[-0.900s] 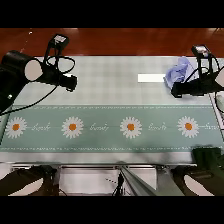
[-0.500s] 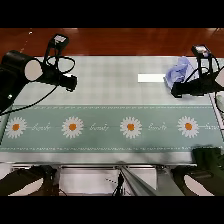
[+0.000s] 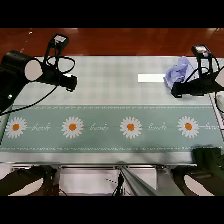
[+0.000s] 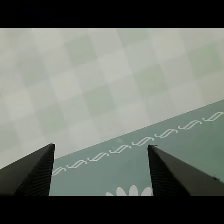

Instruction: Fold the shirts.

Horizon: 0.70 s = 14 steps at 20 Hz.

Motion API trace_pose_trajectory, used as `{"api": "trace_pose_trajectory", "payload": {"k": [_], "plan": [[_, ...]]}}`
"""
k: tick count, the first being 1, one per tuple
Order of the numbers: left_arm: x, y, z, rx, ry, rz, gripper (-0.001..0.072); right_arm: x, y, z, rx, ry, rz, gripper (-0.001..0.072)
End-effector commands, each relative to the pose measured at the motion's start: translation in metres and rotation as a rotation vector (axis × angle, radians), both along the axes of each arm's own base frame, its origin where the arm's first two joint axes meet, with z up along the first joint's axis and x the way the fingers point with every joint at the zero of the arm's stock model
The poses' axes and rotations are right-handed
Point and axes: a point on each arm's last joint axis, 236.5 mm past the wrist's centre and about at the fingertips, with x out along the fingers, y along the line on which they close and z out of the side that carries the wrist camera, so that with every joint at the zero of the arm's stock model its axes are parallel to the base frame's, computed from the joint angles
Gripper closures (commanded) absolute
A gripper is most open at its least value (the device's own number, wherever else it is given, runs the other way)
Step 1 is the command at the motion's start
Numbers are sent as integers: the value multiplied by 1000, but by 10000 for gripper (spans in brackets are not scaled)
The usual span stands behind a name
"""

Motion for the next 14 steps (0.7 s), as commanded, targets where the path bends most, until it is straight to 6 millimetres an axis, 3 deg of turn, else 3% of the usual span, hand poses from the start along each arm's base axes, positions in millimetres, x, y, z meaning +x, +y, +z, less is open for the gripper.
{"api": "trace_pose_trajectory", "payload": {"k": [1, 6, 8, 9, 11, 14], "plan": [[0, 0, 0, 0, 0, 0, -13, 20, 3, 11, 20, -92, -9, 104], [10, -5, 4, -16, -42, -6, -13, 76, 0, 56, -5, -401, 5, 113], [16, -7, 2, -21, -56, -9, -13, 107, -24, 83, -107, -575, -18, 124], [18, -8, 2, -23, -61, -11, -13, 120, -43, 87, -130, -625, -70, 122], [18, -8, -1, -19, -56, -13, -13, 134, -90, 65, -108, -614, -225, 118], [17, -8, -2, -18, -51, -12, -13, 133, -152, -5, -24, -472, -446, 103]]}}
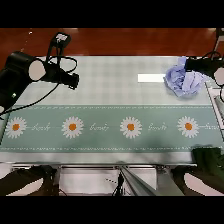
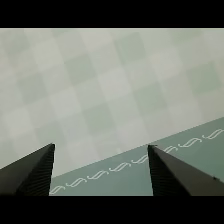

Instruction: Fold the shirts.

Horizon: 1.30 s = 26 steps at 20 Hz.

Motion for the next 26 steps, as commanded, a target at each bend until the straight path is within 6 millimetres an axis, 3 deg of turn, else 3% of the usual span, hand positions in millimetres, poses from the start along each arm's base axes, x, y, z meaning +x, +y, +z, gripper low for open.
{"api": "trace_pose_trajectory", "payload": {"k": [1, 3, 5, 11, 12, 13, 14, 15, 16, 18, 21, 23, 25, 26], "plan": [[2, -1, -1, 0, -4, -4, -13, 6, -59, -59, 181, 37, -208, 103], [2, -1, -1, 0, -3, -4, -13, 2, -73, -104, 320, 95, -304, 102], [2, -1, -1, 0, -3, -4, -13, 2, -76, -135, 371, 136, -338, 102], [2, -1, -3, 2, 1, -4, -13, 10, -53, -198, 513, 194, -388, 119], [2, -1, -4, 2, 2, -4, -13, 13, -46, -204, 560, 188, -406, 175], [2, -1, -4, 2, 3, -3, -13, 16, -44, -205, 585, 177, -418, 377], [2, -1, -4, 2, 3, -4, -13, 18, -40, -202, 611, 167, -424, 649], [2, -1, -4, 2, 3, -4, -13, 21, -39, -193, 628, 145, -424, 688], [2, -1, -3, 2, 2, -3, -13, 26, -39, -177, 615, 121, -398, 688], [-3, -2, 1, -4, 14, -3, -13, 35, -40, -122, 533, 49, -292, 689], [-14, -9, 27, -48, 62, 2, -13, 36, -36, 13, 346, -156, -108, 689], [-20, -19, 60, -101, 65, -7, -13, 18, -21, 111, 257, -327, -18, 690], [-30, -35, 103, -184, 53, -38, 4, -15, 0, 196, 186, -484, 52, 690], [-39, -45, 129, -241, 42, -60, 157, -35, 12, 229, 168, -550, 82, 690]]}}
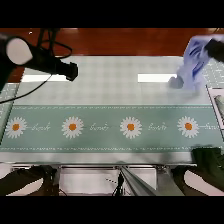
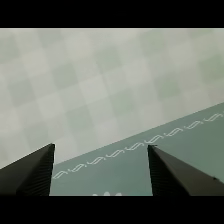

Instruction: Fold the shirts.

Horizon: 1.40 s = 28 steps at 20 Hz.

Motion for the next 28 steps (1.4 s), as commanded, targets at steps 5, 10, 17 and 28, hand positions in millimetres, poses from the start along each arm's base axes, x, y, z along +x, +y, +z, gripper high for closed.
{"api": "trace_pose_trajectory", "payload": {"k": [5, 10, 17, 28], "plan": [[-82, -39, 169, -364, -113, -91, 257, -145, 91, 190, -157, -376, 186, 689], [-145, -2, 197, -397, -116, 16, 257, -178, 178, 135, -89, -148, 498, 689], [-176, 74, 175, -179, -80, 211, 258, -196, 345, -43, -92, 284, 981, 688], [-121, 53, 80, 21, 1, 11, 254, -268, 455, -230, -40, 804, 1113, 170]]}}
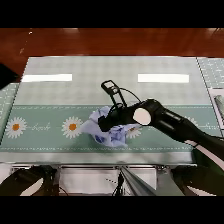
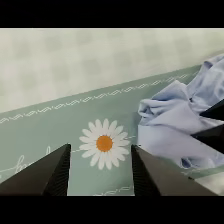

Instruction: Fold the shirts.

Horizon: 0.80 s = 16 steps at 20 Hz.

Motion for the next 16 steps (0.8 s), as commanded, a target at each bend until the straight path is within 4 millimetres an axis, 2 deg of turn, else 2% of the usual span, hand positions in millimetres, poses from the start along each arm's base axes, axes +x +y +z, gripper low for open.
{"api": "trace_pose_trajectory", "payload": {"k": [1, 3, 4, 5, 7, 9, 10, 11, 13, 14, 16], "plan": [[19, -28, -67, 10, 80, -120, 238, -16, -13, -9, -66, 90, 13, 170], [17, -40, -132, 0, 196, -139, 225, -6, -54, 10, -142, 49, 9, 170], [10, -41, -164, 1, 261, -140, 220, 5, -86, 21, -210, -4, -10, 169], [0, -42, -197, -5, 334, -136, 220, 19, -125, 31, -301, -68, -48, 170], [-23, -48, -243, -99, 461, -99, 220, 47, -207, 54, -473, -182, -171, 167], [-36, -58, -264, -260, 539, -45, 220, 66, -274, 76, -542, -240, -327, 167], [-41, -64, -267, -340, 569, -33, 195, 71, -296, 81, -535, -242, -392, 167], [-45, -67, -270, -410, 597, -22, 91, 75, -316, 83, -519, -230, -452, 167], [-47, -61, -279, -474, 622, 23, 69, 79, -342, 77, -465, -186, -530, 167], [-49, -54, -286, -480, 635, 50, 35, 80, -351, 72, -431, -164, -562, 167], [-54, -51, -295, -500, 645, 39, 43, 76, -363, 60, -371, -111, -609, 167]]}}
